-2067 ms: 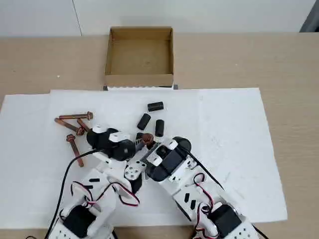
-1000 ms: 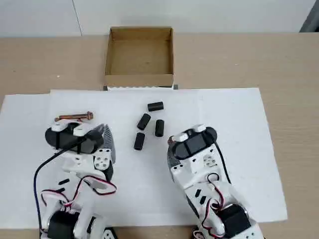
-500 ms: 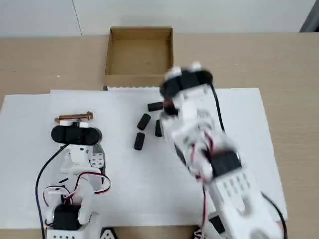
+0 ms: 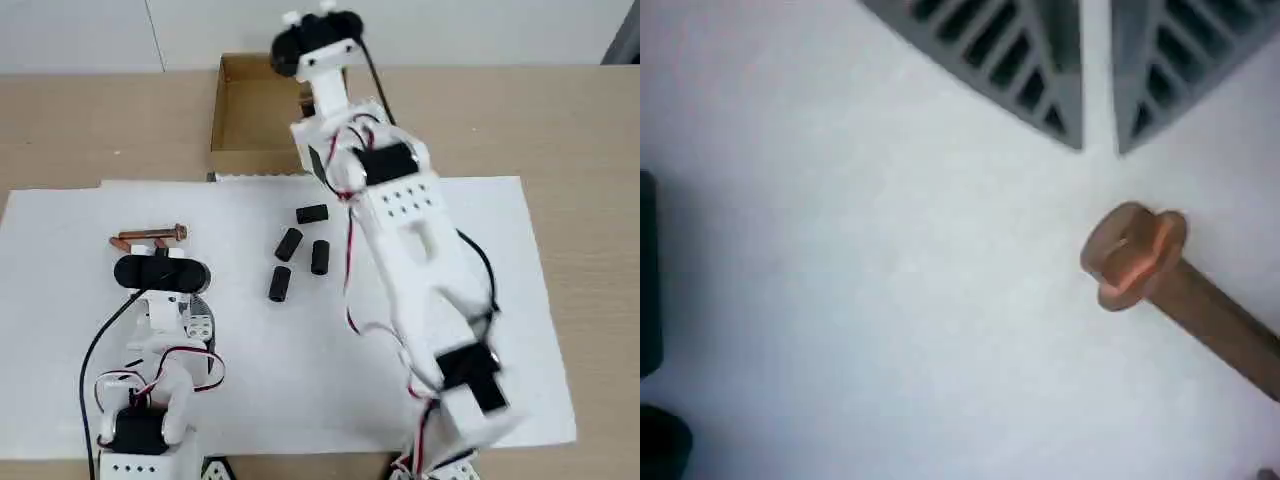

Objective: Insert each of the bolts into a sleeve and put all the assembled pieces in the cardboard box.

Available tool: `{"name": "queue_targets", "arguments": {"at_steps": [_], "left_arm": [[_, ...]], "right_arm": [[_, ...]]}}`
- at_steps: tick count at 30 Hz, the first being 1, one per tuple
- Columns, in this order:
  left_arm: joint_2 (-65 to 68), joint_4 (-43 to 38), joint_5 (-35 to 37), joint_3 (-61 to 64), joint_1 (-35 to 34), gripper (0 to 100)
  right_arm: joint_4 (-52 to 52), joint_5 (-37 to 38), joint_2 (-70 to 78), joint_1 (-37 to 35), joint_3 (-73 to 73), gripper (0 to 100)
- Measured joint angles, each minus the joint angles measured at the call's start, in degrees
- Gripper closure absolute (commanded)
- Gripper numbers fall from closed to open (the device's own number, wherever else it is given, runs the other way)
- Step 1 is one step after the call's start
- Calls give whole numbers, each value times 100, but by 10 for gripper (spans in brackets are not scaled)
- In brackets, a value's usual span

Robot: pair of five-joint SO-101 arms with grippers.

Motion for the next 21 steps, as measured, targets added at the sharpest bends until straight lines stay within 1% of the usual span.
{"name": "queue_targets", "arguments": {"at_steps": [3, 9, 16, 17, 21], "left_arm": [[0, 0, 0, 0, 0, 992], [0, 0, 0, 0, -18, 993], [0, 0, 0, 0, -44, 993], [0, 0, 9, 0, -44, 993], [0, 0, 9, 0, -44, 993]], "right_arm": [[-26, 466, 791, 9, -721, 996], [-659, 1459, 2145, 44, -1820, 996], [-1134, 2013, 3385, 202, -2470, 989], [-1143, 2066, 3481, 211, -2523, 972], [-1152, 2145, 3710, 237, -2629, 849]]}}
